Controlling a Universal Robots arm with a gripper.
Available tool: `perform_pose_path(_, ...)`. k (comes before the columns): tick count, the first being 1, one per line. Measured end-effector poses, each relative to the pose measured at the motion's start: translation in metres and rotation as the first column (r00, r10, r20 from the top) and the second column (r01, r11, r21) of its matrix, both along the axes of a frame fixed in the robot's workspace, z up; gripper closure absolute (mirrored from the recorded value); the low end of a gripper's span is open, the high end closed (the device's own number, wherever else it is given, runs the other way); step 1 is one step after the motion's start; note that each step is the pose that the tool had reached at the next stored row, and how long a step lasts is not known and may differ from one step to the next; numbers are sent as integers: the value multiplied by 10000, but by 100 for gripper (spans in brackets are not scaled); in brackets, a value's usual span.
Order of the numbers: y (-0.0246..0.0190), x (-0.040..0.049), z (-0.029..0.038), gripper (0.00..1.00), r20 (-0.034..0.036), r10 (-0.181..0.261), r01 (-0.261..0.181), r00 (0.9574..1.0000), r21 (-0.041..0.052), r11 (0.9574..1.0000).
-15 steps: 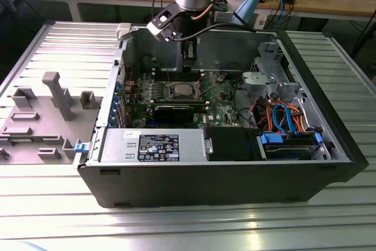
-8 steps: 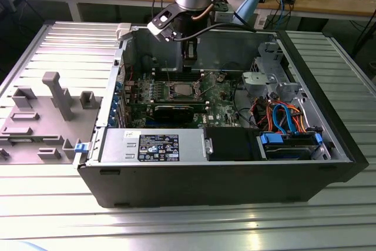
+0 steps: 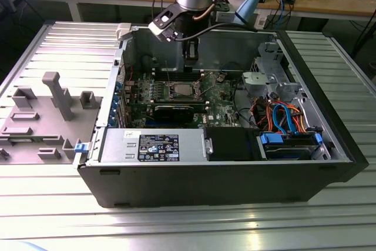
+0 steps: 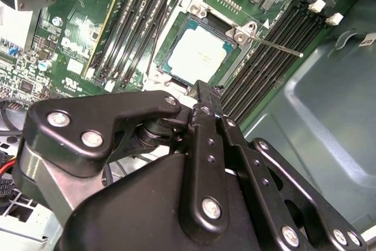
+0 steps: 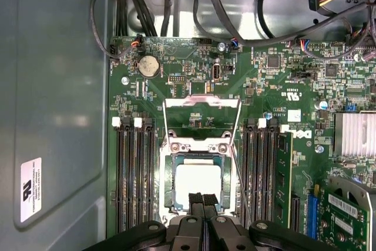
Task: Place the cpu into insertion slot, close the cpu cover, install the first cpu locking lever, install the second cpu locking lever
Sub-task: 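Close the cpu cover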
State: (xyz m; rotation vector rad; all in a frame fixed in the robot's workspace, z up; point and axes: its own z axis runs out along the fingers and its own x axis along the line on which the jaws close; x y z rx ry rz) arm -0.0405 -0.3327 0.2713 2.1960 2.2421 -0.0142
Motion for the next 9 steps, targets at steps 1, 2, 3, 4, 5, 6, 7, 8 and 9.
perform_pose_path(1,0,5,0,89,0,2,-2,10000,0,10000)
perform_pose_path(2,4,8,0,89,-1,48,-48,10000,0,10000)
perform_pose_path(3,8,11,0,89,-1,218,-218,9998,0,9998)
perform_pose_path(4,10,14,0,89,-1,322,-322,9995,-1,9995)
perform_pose_path(5,11,18,0,89,-1,407,-407,9992,-1,9992)
perform_pose_path(6,11,21,0,89,-1,428,-428,9991,1,9991)
perform_pose_path(7,11,22,0,89,0,429,-429,9991,0,9991)
perform_pose_path(8,11,23,0,89,0,428,-428,9991,0,9991)
perform_pose_path(9,11,25,-1,89,0,428,-428,9991,0,9991)
